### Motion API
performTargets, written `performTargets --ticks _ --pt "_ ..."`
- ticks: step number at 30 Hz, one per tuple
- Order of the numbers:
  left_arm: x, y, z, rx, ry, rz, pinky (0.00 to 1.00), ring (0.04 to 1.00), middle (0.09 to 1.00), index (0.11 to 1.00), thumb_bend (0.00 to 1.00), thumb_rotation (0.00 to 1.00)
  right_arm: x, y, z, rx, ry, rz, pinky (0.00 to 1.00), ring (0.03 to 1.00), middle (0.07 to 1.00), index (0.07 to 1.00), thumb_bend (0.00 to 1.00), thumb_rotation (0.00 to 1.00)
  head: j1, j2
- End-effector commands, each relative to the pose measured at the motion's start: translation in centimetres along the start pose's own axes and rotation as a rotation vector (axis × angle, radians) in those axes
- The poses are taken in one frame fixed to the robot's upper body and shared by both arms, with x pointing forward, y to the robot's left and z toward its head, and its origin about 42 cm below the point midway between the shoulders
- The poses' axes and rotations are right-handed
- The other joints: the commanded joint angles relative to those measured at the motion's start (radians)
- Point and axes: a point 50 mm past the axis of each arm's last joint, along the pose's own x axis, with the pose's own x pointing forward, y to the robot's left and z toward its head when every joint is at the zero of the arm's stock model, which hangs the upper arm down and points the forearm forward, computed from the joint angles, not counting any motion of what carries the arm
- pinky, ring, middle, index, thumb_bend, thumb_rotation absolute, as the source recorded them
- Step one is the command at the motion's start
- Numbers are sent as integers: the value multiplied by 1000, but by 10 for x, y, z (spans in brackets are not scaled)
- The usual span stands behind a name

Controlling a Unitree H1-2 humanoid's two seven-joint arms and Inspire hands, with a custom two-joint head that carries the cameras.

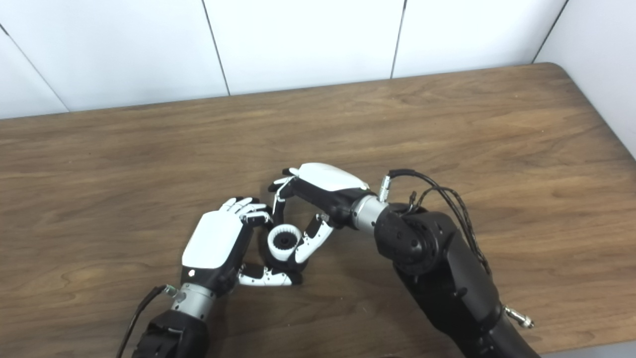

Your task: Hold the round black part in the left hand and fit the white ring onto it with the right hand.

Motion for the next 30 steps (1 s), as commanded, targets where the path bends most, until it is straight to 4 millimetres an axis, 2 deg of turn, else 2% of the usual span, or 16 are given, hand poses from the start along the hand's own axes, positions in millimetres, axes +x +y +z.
performTargets --ticks 1,5,6,7,8,10,19,30 --pt "4 7 4 7 -14 25 912 868 774 486 523 52 -1 -11 6 -52 -35 -39 1000 1000 889 489 525 142 -1 1" --pt "5 6 5 6 -17 30 910 865 771 485 523 52 -1 -12 5 -59 -41 -41 1000 1000 892 491 525 148 -1 0" --pt "5 6 5 5 -17 32 909 864 771 485 523 52 -1 -12 5 -60 -43 -43 1000 1000 893 514 611 163 -1 0" --pt "5 6 5 4 -17 32 907 864 771 485 523 52 -1 -13 5 -61 -45 -47 1000 1000 894 558 784 192 -1 0" --pt "5 6 5 5 -17 32 906 864 771 485 523 52 -1 -13 5 -63 -45 -50 1000 1000 895 590 900 214 -1 0" --pt "5 6 5 7 -16 30 907 865 772 485 523 52 -1 -14 4 -65 -44 -53 1000 1000 898 614 973 237 -1 -1" --pt "5 6 5 3 -18 34 907 866 773 485 523 51 -3 -18 4 -63 -42 -88 984 1000 925 672 1000 244 -1 1" --pt "6 6 5 9 -12 30 918 874 777 485 523 52 -11 -30 -1 -73 -30 -121 946 1000 926 669 1000 229 1 1"
